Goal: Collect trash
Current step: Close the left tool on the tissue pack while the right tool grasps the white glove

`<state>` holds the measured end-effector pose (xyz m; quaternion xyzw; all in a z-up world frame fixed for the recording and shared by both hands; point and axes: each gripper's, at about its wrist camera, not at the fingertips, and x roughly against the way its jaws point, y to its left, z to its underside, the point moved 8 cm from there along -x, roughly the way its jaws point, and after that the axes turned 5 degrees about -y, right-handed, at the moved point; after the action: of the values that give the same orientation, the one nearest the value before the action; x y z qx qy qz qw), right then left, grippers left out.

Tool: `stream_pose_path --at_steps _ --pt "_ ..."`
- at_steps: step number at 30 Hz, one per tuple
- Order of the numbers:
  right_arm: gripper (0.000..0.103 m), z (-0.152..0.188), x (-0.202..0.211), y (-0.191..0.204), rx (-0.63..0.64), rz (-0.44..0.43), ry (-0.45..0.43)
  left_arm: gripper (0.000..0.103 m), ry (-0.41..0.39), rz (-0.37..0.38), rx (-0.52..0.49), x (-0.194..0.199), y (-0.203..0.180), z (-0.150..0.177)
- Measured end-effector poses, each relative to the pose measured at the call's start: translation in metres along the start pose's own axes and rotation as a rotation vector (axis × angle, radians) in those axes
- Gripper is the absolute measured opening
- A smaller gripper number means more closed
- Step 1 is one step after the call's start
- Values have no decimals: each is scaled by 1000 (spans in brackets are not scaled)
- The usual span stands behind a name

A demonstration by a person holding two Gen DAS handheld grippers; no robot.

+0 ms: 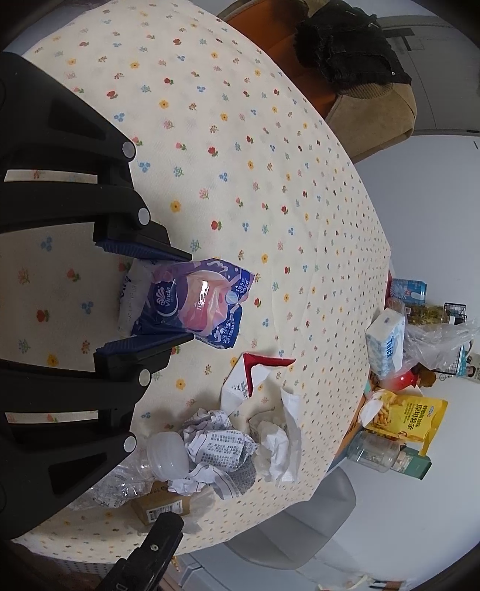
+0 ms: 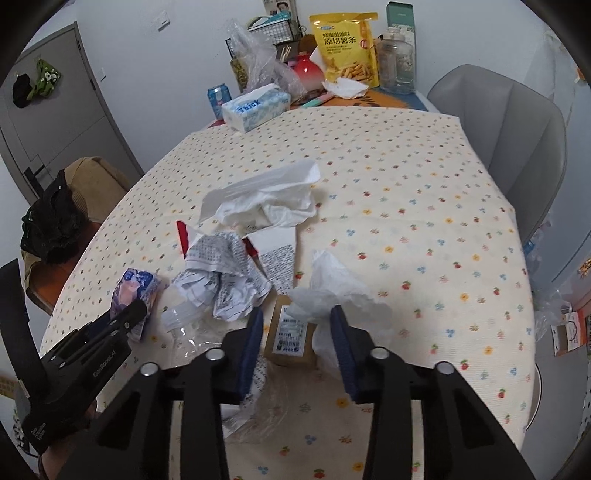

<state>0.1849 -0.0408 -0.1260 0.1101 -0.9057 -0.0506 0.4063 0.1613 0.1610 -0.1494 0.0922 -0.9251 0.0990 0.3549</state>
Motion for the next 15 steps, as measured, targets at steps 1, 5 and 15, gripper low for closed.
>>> stream_pose_path --at_steps 1,5,15 --pt "31 0 1 2 0 0 -5 36 -2 -2 4 1 3 0" --pt "30 -3 11 11 9 -22 -38 36 -4 -8 17 2 9 0" --pt "50 -12 14 -22 -38 105 -74 36 -9 -1 16 4 10 -2"
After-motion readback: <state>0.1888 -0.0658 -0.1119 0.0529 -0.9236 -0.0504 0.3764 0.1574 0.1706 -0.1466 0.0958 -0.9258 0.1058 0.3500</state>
